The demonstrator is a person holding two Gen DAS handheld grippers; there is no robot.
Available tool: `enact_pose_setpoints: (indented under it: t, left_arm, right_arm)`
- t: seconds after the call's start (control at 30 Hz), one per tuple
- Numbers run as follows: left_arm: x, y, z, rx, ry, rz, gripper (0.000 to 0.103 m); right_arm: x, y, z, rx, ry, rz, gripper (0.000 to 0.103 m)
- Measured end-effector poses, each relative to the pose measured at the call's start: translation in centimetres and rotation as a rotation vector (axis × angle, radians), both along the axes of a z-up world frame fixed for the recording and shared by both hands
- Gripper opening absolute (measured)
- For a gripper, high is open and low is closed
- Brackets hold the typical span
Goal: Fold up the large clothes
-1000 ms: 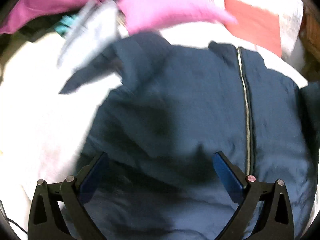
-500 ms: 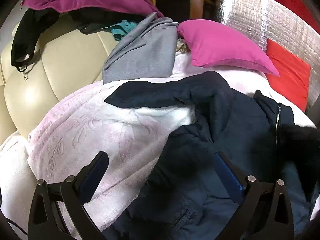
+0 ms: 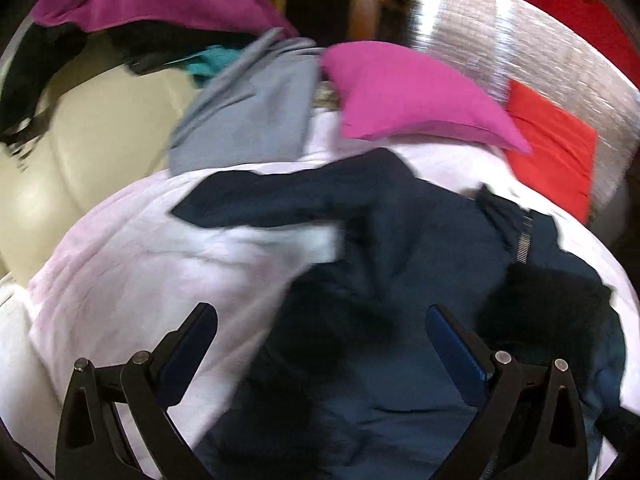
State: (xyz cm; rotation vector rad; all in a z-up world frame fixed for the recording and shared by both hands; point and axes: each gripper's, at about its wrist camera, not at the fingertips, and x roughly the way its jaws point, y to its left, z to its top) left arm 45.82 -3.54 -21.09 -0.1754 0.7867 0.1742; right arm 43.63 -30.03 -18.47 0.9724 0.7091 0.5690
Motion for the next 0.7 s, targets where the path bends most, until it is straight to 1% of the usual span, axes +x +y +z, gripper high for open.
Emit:
enact_pose_setpoints:
  t: [0.03, 0.07, 0.1, 0.13, 0.2, 0.27, 0.33, 0.43, 0.47, 0.53, 0.57, 0.6, 0.63, 0.67, 0.7]
  left_arm:
    - [0.0, -0.7, 0.1, -0.006, -0.006, -0.036, 0.103]
    - [0.1, -1.4, 0.1, -0.013, -0.01, -0.072, 0.103]
    - [0.2, -2.4, 0.0, -0.029, -0.012, -0.12, 0.103]
    - [0.3, -3.0, -0.2, -0.041, -0.007, -0.149, 0.103]
    - [0.8, -4.4, -0.7, -0.084, 0.021, -0.214, 0.103]
    - [1.1, -5.6, -1.2, -0.123, 0.037, -0.253, 0.103]
    - [1.1, -7.3, -1.5, -0.132, 0.034, -0.301, 0.103]
    - [0.8, -10.2, -1.6, -0.076, 0.023, -0.377, 0.103]
    - [0.7, -11.2, -1.8, -0.047, 0.015, -0.4, 0.103]
    - [0.5, -12.7, -2.0, 0.01, 0.008, -0.426, 0.103]
    - [0.5, -13.5, -2.3, 0.045, 0.006, -0.437, 0.103]
    - [0.4, -14.0, -2.5, 0.063, 0.004, -0.441, 0.103]
    - [0.5, -14.4, -2.7, 0.078, 0.003, -0.442, 0.103]
    - [0.7, -14.7, -2.9, 0.091, 0.0, -0.44, 0.103]
    - [0.8, -14.7, -3.0, 0.099, -0.006, -0.438, 0.099]
  right_arm:
    - [-0.2, -0.4, 0.4, 0.005, -0.017, -0.021, 0.09]
    - [-1.0, -2.1, 0.9, 0.004, -0.036, -0.071, 0.09]
    - [-1.7, -3.7, 1.3, -0.026, -0.042, -0.146, 0.09]
    - [-2.7, -5.5, 1.5, -0.067, -0.036, -0.224, 0.09]
    - [-3.6, -8.1, 1.6, -0.136, -0.001, -0.353, 0.09]
    - [-4.1, -10.5, 1.0, -0.222, 0.067, -0.51, 0.089]
    - [-3.7, -11.9, 0.0, -0.302, 0.133, -0.609, 0.089]
    - [-1.8, -12.1, -2.0, -0.32, 0.201, -0.621, 0.087]
    - [-1.1, -12.0, -2.4, -0.344, 0.219, -0.624, 0.084]
    - [0.3, -11.4, -3.1, -0.418, 0.252, -0.641, 0.069]
    - [0.6, -11.2, -3.5, -0.437, 0.267, -0.646, 0.049]
    - [1.1, -11.0, -4.0, -0.45, 0.285, -0.66, 0.038]
    - [0.6, -11.9, -4.4, -0.45, 0.287, -0.672, 0.037]
    - [0.6, -11.8, -4.8, -0.454, 0.276, -0.689, 0.035]
    - [0.6, -11.6, -5.1, -0.485, 0.258, -0.703, 0.035]
